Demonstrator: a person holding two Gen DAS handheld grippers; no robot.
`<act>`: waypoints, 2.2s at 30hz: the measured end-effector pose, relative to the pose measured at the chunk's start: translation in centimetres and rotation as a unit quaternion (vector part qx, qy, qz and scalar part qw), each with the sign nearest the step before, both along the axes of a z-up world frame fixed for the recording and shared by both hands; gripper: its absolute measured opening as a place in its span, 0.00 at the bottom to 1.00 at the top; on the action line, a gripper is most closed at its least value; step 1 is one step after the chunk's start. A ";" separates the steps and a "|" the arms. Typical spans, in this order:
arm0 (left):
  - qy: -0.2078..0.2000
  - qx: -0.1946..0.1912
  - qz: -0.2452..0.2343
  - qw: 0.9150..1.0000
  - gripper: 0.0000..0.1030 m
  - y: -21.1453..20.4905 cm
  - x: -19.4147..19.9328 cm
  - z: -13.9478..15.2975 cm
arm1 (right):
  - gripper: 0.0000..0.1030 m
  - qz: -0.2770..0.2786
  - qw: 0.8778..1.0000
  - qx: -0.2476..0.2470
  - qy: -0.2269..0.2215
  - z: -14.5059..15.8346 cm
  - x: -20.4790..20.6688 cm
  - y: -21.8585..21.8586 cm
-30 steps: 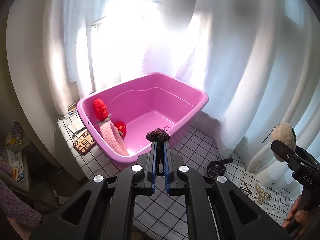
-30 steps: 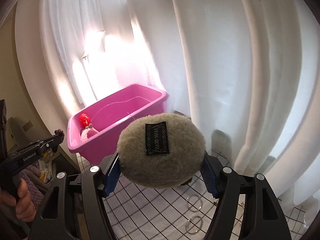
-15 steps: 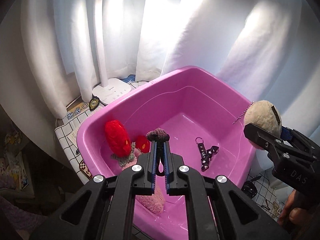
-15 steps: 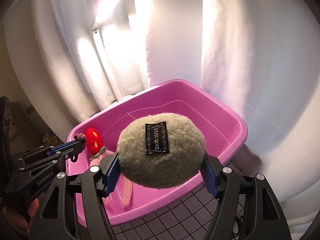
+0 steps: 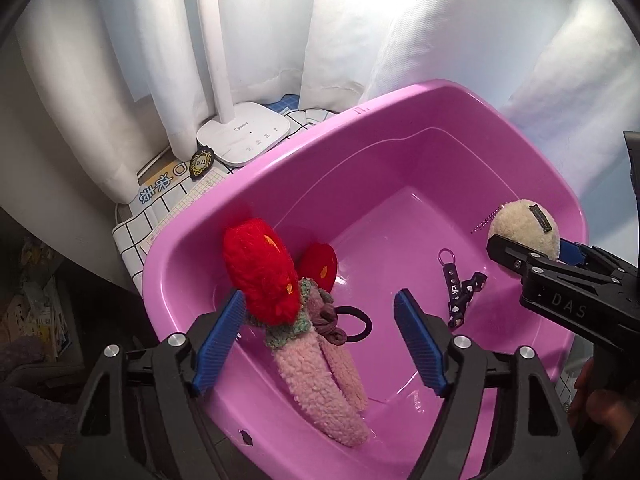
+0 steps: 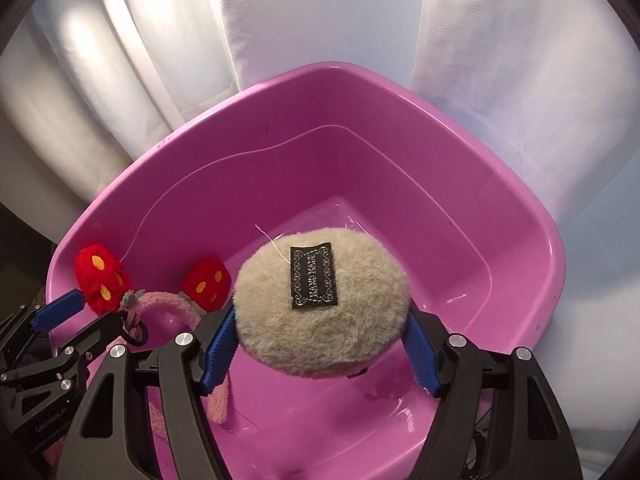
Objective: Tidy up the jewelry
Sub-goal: 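Carry the hair tie and fluffy ball over the tub and release both, then withdraw both tools from the tub toward the remaining jewelry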
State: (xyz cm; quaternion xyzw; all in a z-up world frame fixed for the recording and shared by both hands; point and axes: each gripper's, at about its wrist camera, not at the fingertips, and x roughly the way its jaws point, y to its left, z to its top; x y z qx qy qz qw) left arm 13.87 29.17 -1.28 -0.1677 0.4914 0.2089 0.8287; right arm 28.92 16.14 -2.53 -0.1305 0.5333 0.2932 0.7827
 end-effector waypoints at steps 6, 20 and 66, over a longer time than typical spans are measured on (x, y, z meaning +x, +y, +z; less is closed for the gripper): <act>0.001 0.000 0.002 1.000 0.86 0.4 0.0 0.2 | 0.70 -0.019 1.000 -0.004 -0.005 0.3 0.3 -0.1; -0.002 0.001 -0.002 1.000 0.87 -0.3 -1.0 0.4 | 0.71 -0.031 0.999 0.004 -0.014 2.0 -0.5 -1.5; -0.058 0.046 -0.010 0.997 0.93 -14.1 -12.2 5.3 | 0.71 -0.056 0.993 0.078 -0.069 6.4 -16.9 -19.2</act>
